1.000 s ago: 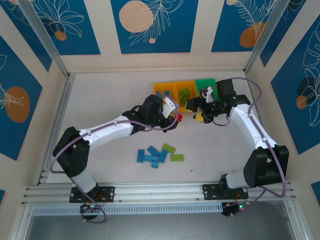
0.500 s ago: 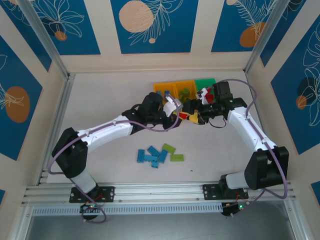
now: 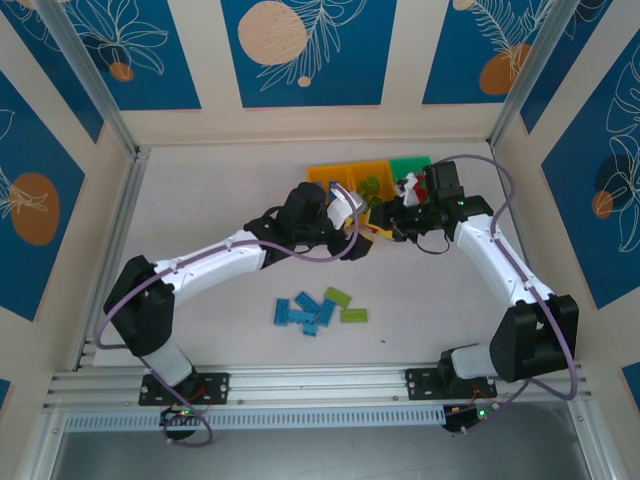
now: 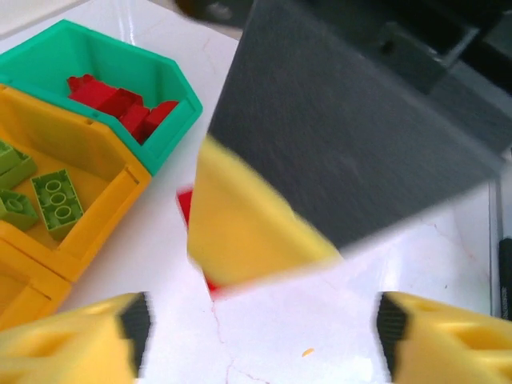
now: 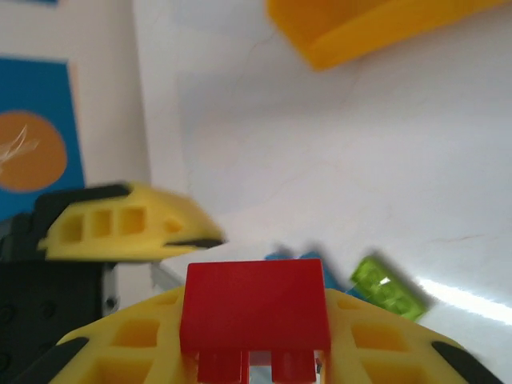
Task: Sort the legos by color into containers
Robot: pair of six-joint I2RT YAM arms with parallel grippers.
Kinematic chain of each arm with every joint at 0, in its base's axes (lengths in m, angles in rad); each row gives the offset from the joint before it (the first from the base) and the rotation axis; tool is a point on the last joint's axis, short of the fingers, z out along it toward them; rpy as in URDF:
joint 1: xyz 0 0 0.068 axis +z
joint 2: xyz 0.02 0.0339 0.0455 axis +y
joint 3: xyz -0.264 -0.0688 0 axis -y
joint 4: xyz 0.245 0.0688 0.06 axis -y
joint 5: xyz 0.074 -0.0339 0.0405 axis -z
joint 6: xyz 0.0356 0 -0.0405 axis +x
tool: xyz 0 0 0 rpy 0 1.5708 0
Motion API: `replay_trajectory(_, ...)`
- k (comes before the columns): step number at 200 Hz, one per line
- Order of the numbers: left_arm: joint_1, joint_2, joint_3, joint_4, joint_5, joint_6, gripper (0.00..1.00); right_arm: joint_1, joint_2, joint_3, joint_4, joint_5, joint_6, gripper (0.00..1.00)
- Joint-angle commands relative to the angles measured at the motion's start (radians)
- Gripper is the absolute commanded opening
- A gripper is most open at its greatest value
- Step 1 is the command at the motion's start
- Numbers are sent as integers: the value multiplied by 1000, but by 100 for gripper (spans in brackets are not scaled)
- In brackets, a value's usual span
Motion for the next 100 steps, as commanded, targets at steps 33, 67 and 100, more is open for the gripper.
replay_trajectory(33,-34,-153,-104,-21,-109,-22,100,-216,265,223,112,471,4,27)
replay_trajectory(67,-55,-271,-209,-89,-189,-46,100,-242,597,554,36,450,-13,30)
replay_trajectory(100,-55,-386,-298,-139,-317,-173,99,-232,807,910,-200,436,-33,64)
